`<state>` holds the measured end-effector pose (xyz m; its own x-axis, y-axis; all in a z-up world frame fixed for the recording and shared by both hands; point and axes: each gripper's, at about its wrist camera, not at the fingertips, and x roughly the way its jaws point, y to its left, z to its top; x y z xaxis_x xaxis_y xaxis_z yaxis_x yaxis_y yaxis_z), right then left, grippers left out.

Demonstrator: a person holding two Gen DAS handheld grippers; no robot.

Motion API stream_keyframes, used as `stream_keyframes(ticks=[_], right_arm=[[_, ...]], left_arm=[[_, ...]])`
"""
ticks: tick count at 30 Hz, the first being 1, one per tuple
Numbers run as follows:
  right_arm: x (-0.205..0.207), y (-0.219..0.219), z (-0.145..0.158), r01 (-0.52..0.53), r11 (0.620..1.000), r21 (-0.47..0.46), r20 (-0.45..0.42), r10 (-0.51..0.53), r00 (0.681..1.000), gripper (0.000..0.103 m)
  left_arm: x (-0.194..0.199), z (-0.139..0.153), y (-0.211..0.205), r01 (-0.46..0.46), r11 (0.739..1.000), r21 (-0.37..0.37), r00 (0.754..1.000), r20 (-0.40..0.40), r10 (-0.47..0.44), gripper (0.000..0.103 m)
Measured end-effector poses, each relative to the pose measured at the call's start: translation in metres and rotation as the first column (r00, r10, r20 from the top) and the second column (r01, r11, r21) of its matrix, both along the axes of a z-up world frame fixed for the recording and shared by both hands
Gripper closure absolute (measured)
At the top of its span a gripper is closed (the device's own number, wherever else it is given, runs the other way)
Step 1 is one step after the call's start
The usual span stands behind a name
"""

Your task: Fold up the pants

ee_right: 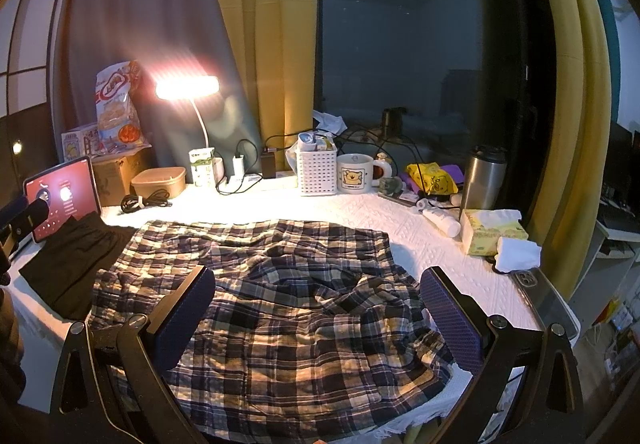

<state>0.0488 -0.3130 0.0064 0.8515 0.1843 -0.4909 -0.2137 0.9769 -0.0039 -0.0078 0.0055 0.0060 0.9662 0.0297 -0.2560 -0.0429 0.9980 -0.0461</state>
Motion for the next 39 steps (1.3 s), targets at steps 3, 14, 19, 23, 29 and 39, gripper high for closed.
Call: stream_keyframes(ticks=[3, 14, 19, 23, 29, 39], right_arm=[[0.0, 0.0, 0.0, -0.001, 1.0, -0.001, 0.0, 0.001, 1.0, 0.0], [0.001, 0.001, -0.001, -0.002, 1.0, -0.003, 0.002, 0.002, 1.0, 0.0], [0.003, 0.002, -0.002, -0.009, 1.0, -0.009, -0.006, 0.009, 1.0, 0.0], [0.015, 0.005, -0.007, -0.019, 1.0, -0.019, -0.031, 0.019, 0.999, 0.0], [0.055, 0.003, -0.033, -0.025, 0.999, -0.032, -0.093, 0.022, 0.995, 0.0], [0.125, -0.026, -0.055, 0.013, 0.999, -0.051, -0.151, -0.021, 0.988, 0.0]], left_arm=[[0.0, 0.0, 0.0, 0.0, 1.0, 0.0, 1.0, 0.0, 0.0, 0.001], [0.001, 0.004, -0.001, 0.004, 1.0, 0.005, 1.0, 0.005, -0.004, 0.001], [0.008, 0.003, -0.001, 0.015, 1.0, 0.026, 1.0, 0.004, -0.015, 0.001], [0.025, -0.002, 0.0, 0.027, 0.998, 0.05, 0.999, -0.019, -0.026, 0.001], [0.068, -0.02, 0.012, 0.034, 0.999, 0.041, 0.992, -0.122, -0.029, 0.001], [0.175, -0.064, 0.056, 0.037, 0.996, 0.079, 0.941, -0.339, -0.008, 0.001]])
